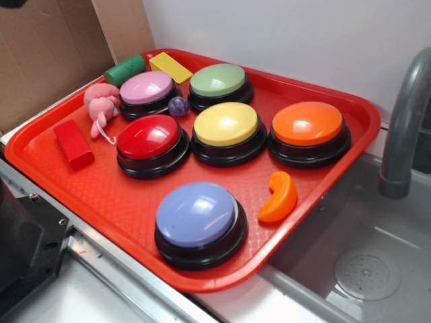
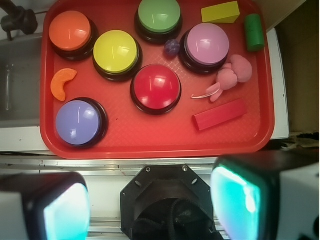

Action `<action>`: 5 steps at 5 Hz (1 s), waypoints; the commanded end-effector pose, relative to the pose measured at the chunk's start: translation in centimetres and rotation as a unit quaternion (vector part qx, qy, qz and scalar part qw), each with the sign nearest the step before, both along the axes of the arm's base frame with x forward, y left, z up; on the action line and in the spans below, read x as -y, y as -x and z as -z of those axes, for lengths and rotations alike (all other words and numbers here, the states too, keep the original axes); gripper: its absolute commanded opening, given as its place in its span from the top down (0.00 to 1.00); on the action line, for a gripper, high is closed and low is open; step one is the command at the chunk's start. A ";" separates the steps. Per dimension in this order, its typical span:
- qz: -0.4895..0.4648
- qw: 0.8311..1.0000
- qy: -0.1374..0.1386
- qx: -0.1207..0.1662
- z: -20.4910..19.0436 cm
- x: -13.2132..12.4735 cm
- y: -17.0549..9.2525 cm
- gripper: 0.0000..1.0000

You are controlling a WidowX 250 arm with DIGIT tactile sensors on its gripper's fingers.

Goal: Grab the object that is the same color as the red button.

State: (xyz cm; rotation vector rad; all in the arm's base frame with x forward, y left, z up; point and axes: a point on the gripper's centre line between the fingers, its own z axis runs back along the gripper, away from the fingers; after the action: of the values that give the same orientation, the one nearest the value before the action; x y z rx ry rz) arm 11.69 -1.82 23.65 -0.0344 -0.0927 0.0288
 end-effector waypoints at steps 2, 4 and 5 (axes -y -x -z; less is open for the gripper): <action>-0.073 0.997 0.036 0.005 1.4 -1.5 -0.6 0.00; -0.235 0.968 0.088 0.022 6.9 -6.0 -3.0 0.00; -0.310 0.945 0.095 0.033 9.6 -8.3 -3.7 0.00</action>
State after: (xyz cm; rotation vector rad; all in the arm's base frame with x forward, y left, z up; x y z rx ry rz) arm 15.40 6.10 13.55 -0.2055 -0.1322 0.6620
